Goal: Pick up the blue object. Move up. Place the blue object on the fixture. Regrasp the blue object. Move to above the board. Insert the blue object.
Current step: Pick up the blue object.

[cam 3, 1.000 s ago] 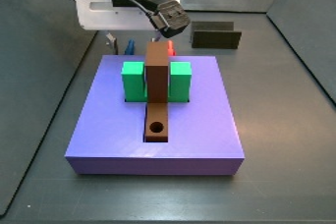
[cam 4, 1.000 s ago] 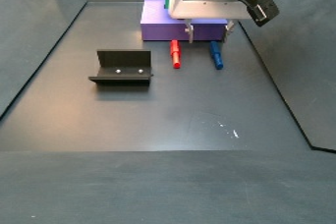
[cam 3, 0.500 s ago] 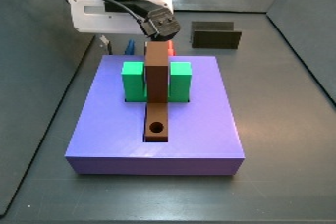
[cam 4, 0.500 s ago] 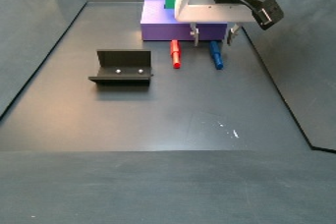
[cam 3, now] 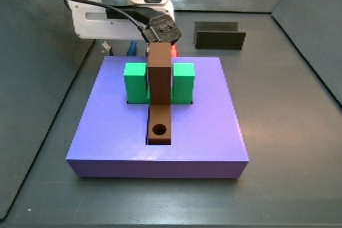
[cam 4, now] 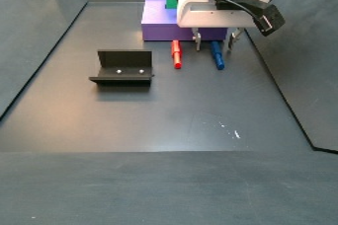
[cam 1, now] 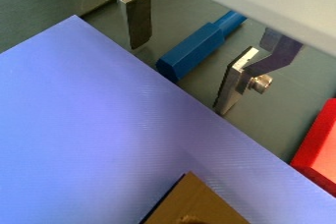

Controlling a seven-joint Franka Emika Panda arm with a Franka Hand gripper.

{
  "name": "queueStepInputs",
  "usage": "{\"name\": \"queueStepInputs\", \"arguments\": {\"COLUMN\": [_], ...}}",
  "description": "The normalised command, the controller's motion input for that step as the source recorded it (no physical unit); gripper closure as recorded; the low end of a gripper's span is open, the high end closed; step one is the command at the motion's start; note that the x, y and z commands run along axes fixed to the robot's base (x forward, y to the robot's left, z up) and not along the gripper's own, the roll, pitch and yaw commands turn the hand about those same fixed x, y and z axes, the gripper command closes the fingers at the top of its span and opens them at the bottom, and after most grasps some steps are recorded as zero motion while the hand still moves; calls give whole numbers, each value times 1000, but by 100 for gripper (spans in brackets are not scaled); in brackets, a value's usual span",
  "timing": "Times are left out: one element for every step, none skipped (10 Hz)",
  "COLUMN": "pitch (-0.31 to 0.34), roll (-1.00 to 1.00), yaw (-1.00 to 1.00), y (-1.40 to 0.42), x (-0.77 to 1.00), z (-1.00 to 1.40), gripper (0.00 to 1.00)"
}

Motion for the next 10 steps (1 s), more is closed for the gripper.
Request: {"name": "queueStepInputs", "arguments": {"pitch": [0,0,0,0,0,0,0,0,0,0], "roll": [0,0,0,0,0,0,0,0,0,0], "yaw": [0,0,0,0,0,0,0,0,0,0], "y": [0,0,0,0,0,0,0,0,0,0], "x": [0,0,0,0,0,0,0,0,0,0], "z": [0,0,0,0,0,0,0,0,0,0], "gripper": [100,100,100,100,100,100,100,100,100,100]}}
